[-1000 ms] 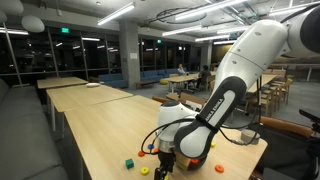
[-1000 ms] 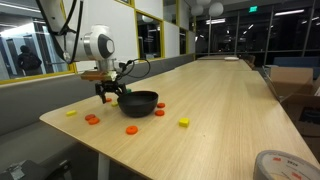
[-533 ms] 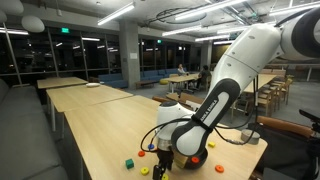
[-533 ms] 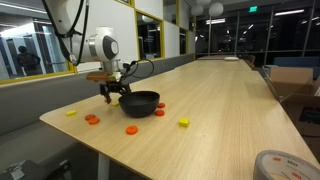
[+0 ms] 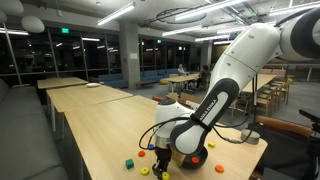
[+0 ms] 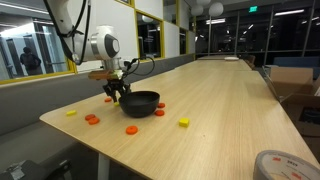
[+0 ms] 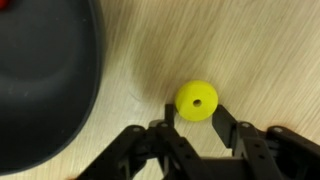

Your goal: Put some of the discs on the table in the bowl

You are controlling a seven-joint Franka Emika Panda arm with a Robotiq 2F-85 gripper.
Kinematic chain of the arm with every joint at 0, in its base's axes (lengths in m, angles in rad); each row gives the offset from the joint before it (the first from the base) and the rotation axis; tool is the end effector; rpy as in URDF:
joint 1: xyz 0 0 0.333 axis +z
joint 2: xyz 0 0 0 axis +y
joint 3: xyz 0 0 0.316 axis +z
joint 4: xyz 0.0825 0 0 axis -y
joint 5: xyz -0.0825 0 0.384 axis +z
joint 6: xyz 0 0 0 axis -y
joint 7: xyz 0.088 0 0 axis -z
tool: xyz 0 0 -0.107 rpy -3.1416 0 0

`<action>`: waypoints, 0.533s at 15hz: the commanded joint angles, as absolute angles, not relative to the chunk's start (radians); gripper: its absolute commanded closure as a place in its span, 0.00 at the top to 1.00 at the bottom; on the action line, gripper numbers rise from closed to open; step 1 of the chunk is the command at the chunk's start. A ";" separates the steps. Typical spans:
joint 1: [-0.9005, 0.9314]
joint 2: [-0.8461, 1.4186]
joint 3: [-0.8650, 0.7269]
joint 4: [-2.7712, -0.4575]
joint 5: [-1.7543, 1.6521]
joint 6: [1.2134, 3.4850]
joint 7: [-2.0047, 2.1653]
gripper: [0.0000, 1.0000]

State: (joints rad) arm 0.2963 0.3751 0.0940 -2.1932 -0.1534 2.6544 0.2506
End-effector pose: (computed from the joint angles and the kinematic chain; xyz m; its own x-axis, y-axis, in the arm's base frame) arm 0.5226 0.2198 0.2208 0.9606 0.2610 0.0959 0.2597 -0.9653 0.0261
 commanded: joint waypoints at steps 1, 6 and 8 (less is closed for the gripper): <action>0.339 0.364 0.052 -2.181 -0.223 2.630 0.318 0.18; 0.380 0.323 0.000 -2.196 -0.329 2.634 0.420 0.23; 0.397 0.295 -0.031 -2.198 -0.395 2.634 0.479 0.23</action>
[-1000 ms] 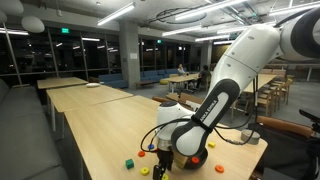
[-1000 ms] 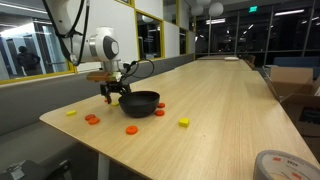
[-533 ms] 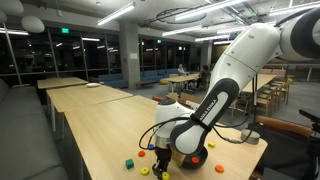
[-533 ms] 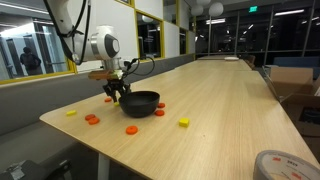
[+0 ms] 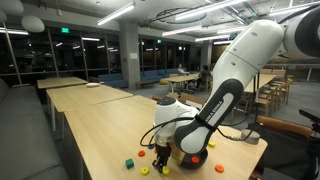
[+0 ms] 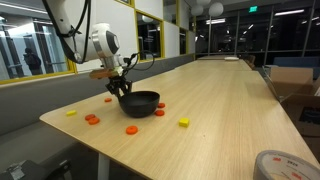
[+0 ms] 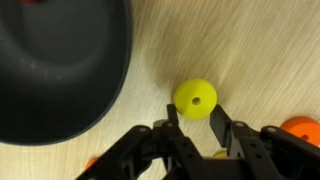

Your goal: Put some of the discs on the table in the bowl

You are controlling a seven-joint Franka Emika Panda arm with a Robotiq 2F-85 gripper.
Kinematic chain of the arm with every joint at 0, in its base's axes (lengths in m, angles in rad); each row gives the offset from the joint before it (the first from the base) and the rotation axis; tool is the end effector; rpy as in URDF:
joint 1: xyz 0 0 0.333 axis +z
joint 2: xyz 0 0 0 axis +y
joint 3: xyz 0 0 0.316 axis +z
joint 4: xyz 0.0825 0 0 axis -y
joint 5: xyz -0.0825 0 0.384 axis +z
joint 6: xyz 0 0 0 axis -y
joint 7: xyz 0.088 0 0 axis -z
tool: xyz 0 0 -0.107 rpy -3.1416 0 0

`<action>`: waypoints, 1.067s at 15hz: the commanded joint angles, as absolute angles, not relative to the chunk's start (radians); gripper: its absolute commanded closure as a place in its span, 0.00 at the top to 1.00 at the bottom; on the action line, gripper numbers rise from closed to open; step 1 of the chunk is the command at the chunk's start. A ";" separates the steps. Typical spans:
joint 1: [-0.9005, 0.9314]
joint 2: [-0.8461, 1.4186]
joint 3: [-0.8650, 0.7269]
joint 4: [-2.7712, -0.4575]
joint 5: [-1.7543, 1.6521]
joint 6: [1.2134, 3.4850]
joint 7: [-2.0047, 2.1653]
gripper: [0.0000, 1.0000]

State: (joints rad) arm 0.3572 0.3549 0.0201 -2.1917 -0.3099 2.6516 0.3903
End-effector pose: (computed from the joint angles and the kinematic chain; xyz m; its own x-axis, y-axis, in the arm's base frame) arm 0.5253 0.2171 0.2311 0.9569 0.2547 0.1394 0.2390 -0.9635 0.1203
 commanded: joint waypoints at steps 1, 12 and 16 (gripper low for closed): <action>0.404 0.274 -0.047 -2.200 -0.433 2.635 0.516 0.23; 0.302 0.124 -0.037 -2.195 -0.769 2.341 0.837 0.23; 0.243 0.143 0.012 -2.199 -0.688 2.223 0.762 0.23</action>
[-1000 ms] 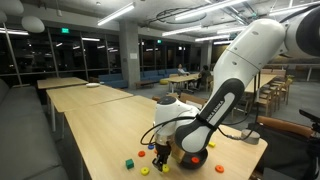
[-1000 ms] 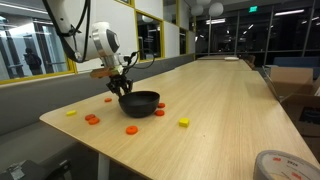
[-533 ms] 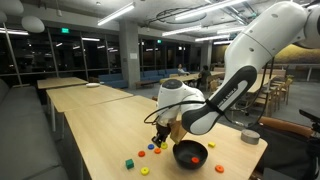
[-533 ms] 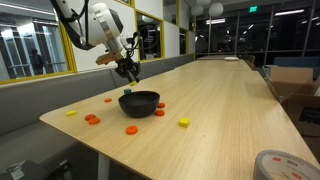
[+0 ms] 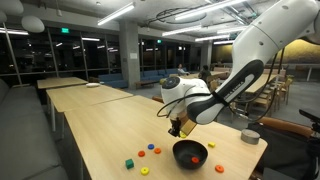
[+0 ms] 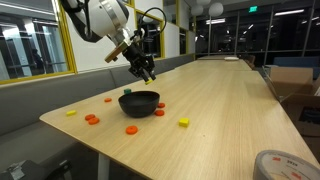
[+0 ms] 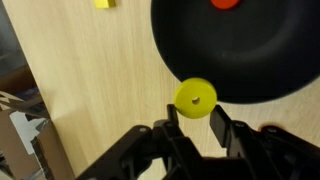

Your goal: Put some of the discs on the table in the bowl

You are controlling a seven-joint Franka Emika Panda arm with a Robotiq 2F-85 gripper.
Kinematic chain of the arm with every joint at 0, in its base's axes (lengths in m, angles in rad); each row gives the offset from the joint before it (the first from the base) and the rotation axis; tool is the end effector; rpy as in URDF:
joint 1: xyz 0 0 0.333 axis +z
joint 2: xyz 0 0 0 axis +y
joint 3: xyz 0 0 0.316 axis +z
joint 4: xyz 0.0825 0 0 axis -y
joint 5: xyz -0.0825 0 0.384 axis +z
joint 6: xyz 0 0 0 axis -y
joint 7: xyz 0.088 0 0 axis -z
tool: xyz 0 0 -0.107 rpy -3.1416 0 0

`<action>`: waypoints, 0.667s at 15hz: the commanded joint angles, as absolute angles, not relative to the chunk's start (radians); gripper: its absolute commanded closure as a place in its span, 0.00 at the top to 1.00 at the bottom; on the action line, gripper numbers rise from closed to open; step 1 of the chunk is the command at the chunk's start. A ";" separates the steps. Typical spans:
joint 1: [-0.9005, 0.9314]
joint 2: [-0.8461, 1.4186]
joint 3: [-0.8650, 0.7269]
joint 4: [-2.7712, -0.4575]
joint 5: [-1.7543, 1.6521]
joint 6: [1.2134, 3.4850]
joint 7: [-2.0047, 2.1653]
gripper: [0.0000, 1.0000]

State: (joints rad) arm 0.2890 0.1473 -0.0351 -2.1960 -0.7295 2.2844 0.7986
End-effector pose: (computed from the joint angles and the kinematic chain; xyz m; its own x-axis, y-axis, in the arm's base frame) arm 0.5326 0.1223 0.3169 0.9756 0.0174 0.2189 -0.0886 -0.8809 0.4649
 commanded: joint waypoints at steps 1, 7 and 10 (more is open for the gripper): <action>0.229 0.145 0.024 -2.202 -0.654 2.223 0.731 0.23; 0.195 0.151 0.058 -2.211 -0.471 2.253 0.597 0.77; 0.197 0.120 0.078 -2.226 -0.379 2.300 0.538 1.00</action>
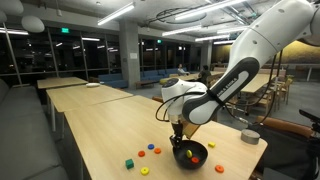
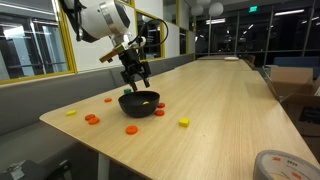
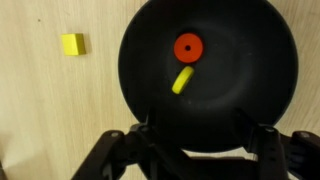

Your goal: Put some of the discs on the table in the bowl

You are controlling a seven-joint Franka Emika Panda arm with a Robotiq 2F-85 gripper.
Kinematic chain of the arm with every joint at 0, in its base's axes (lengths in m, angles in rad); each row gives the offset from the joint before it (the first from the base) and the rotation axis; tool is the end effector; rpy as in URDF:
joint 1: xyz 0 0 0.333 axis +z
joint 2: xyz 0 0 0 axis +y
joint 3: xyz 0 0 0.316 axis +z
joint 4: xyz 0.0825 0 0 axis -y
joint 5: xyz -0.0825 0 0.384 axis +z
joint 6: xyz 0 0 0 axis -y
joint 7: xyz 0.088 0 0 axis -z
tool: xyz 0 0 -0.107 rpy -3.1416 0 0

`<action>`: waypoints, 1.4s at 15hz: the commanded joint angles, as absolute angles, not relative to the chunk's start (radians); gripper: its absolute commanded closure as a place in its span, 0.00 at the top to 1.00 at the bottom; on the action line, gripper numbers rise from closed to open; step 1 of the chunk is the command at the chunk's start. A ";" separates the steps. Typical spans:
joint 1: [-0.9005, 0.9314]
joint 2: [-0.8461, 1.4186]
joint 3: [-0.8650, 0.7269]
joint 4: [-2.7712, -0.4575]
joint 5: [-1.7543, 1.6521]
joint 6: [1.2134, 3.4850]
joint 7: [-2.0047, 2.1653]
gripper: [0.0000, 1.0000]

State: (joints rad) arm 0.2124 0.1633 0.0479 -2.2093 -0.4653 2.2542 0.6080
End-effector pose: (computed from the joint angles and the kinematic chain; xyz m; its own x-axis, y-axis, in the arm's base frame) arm 0.5211 0.1260 0.2982 0.9989 -0.0226 0.0410 -0.0353 -0.9386 0.3432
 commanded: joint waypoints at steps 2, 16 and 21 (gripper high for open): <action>0.204 0.105 0.100 -2.236 -0.304 2.344 0.495 1.00; 0.302 0.272 0.257 -2.192 0.047 2.502 0.298 1.00; 0.353 0.344 0.219 -2.133 -0.057 2.525 0.338 1.00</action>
